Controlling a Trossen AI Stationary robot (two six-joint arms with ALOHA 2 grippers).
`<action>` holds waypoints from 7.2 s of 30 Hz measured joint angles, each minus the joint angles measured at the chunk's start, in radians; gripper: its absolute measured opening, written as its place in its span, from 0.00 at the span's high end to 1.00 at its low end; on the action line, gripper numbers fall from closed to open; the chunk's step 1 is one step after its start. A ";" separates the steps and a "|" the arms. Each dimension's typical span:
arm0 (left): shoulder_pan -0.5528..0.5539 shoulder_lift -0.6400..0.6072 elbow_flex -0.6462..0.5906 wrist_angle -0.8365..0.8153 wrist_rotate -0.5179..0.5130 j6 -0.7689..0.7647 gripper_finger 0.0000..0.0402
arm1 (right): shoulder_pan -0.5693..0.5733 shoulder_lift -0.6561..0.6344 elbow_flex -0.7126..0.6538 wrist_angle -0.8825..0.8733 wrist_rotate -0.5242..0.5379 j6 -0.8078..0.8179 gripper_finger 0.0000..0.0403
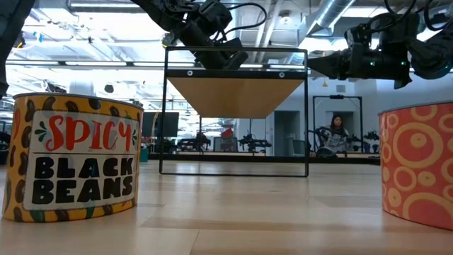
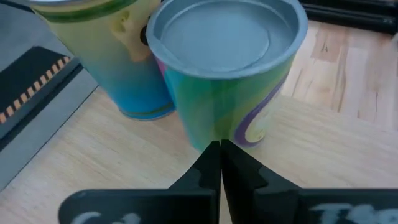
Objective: Pick and place cans onto a shelf
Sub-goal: Put the canned chicken soup on the shelf, then put the canned tomato sauce on the shelf
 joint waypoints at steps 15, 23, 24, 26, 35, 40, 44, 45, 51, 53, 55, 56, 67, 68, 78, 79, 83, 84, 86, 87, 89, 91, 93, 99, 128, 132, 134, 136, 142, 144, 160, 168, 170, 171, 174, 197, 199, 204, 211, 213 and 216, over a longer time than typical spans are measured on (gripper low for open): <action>-0.071 -0.285 -0.456 0.416 0.037 -0.024 1.00 | 0.116 -0.015 0.000 -0.028 0.002 0.075 0.99; -0.140 -0.522 -0.737 0.615 0.034 -0.038 1.00 | 0.340 -0.187 0.070 -0.405 0.191 -0.002 0.99; -0.148 -0.543 -0.768 0.651 0.034 -0.038 1.00 | 0.380 -0.213 0.086 -0.486 0.244 -0.015 0.99; -0.163 -0.588 -0.830 0.713 0.035 -0.042 1.00 | 0.466 -0.265 0.121 -0.656 0.344 -0.025 0.99; -0.221 -0.669 -1.001 0.898 0.036 -0.080 1.00 | 0.921 -0.353 0.281 -1.141 0.805 0.092 0.99; -0.261 -0.668 -1.015 0.904 0.035 -0.076 1.00 | 1.162 -0.297 0.356 -1.243 0.997 0.207 0.99; -0.294 -0.668 -1.016 0.905 0.036 -0.081 1.00 | 1.313 -0.206 0.402 -1.288 1.050 0.340 0.98; -0.306 -0.668 -1.016 0.905 0.036 -0.081 1.00 | 1.344 -0.176 0.414 -1.298 1.064 0.381 0.97; -0.382 -0.668 -1.016 0.907 0.012 -0.080 1.00 | 1.500 0.035 0.517 -1.358 1.082 0.591 0.94; -0.406 -0.668 -1.016 0.908 -0.005 -0.071 1.00 | 1.547 0.112 0.567 -1.369 1.081 0.635 0.91; -0.428 -0.668 -1.016 0.916 -0.023 -0.067 1.00 | 1.587 0.192 0.616 -1.376 1.081 0.661 0.88; -0.436 -0.668 -1.016 0.923 -0.031 -0.067 1.00 | 1.604 0.231 0.640 -1.376 1.075 0.665 0.86; -0.487 -0.668 -1.016 0.971 -0.044 -0.081 1.00 | 1.645 0.592 0.860 -1.418 0.989 0.770 0.64; -0.487 -0.668 -1.016 0.971 -0.044 -0.086 1.00 | 1.646 0.613 0.873 -1.417 0.983 0.770 0.63; -0.487 -0.668 -1.016 0.964 -0.045 -0.107 1.00 | 1.630 0.779 0.976 -1.447 0.958 0.749 0.61; -0.487 -0.668 -1.016 0.964 -0.045 -0.107 1.00 | 1.629 0.785 0.982 -1.461 0.962 0.748 0.62; -0.487 -0.668 -1.016 0.960 -0.045 -0.108 1.00 | 1.609 0.819 0.992 -1.514 0.961 0.718 0.67; -0.487 -0.668 -1.016 0.960 -0.045 -0.108 1.00 | 1.608 0.819 0.998 -1.511 0.960 0.715 0.68; -0.487 -0.668 -1.016 0.960 -0.045 -0.108 1.00 | 1.597 0.816 1.009 -1.513 0.966 0.705 0.70; -0.487 -0.668 -1.016 0.960 -0.045 -0.108 1.00 | 1.595 0.816 1.010 -1.527 0.963 0.703 0.70; -0.487 -0.668 -1.016 0.960 -0.045 -0.108 1.00 | 1.596 0.815 1.015 -1.556 0.964 0.700 0.70; -0.487 -0.668 -1.016 0.960 -0.045 -0.108 1.00 | 1.591 0.800 1.025 -1.555 0.964 0.686 0.68; -0.490 -0.668 -1.016 0.959 -0.045 -0.108 1.00 | 1.591 0.778 1.040 -1.584 0.966 0.683 0.66; -0.515 -0.667 -1.016 0.939 -0.044 -0.108 1.00 | 1.627 0.713 1.067 -1.832 1.106 0.797 0.58; -0.554 -0.666 -1.016 0.945 -0.097 -0.107 1.00 | 1.619 0.801 1.046 -1.956 1.215 0.791 0.97; -0.555 -0.666 -1.016 0.945 -0.097 -0.107 1.00 | 1.607 0.798 1.048 -1.949 1.179 0.797 0.98; -0.556 -0.666 -1.016 0.945 -0.097 -0.107 1.00 | 1.599 0.798 1.062 -1.958 1.145 0.796 0.99; -0.563 -0.666 -1.016 0.946 -0.098 -0.107 1.00 | 1.584 0.798 1.091 -1.977 1.086 0.797 0.99; -0.605 -0.666 -1.016 0.947 -0.135 -0.098 1.00 | 1.492 0.798 1.206 -2.083 0.827 0.876 0.99; -0.621 -0.666 -1.016 0.947 -0.155 -0.093 1.00 | 1.452 0.798 1.229 -2.105 0.745 0.882 0.99; -0.715 -0.666 -1.016 0.948 -0.229 -0.063 1.00 | 1.254 0.798 1.240 -2.177 0.485 0.753 0.97; -0.735 -0.666 -1.016 0.949 -0.256 -0.063 1.00 | 1.242 0.800 1.240 -2.174 0.468 0.716 0.93; -0.735 -0.666 -1.016 0.948 -0.256 -0.064 1.00 | 1.240 0.800 1.240 -2.174 0.464 0.717 0.91; -0.735 -0.666 -1.016 0.948 -0.255 -0.071 1.00 | 1.238 0.800 1.240 -2.174 0.464 0.718 0.91; -0.742 -0.666 -1.016 0.941 -0.256 -0.081 1.00 | 1.229 0.800 1.240 -2.173 0.458 0.721 0.89; -0.776 -0.666 -1.016 0.945 -0.253 -0.063 1.00 | 1.280 0.713 1.224 -2.152 0.680 0.635 0.96; -0.782 -0.666 -1.016 0.944 -0.253 -0.063 1.00 | 1.330 0.669 1.180 -2.063 0.715 0.634 0.97; -0.787 -0.666 -1.016 0.946 -0.253 -0.063 1.00 | 1.408 0.598 1.051 -1.841 0.725 0.701 0.95; -0.787 -0.666 -1.016 0.948 -0.266 -0.063 1.00 | 1.399 0.638 1.042 -1.830 0.735 0.735 0.85; -0.787 -0.666 -1.015 0.948 -0.271 -0.064 1.00 | 1.391 0.655 1.043 -1.828 0.728 0.733 0.79; -0.787 -0.666 -1.016 0.945 -0.275 -0.064 1.00 | 1.380 0.673 1.043 -1.830 0.728 0.734 0.68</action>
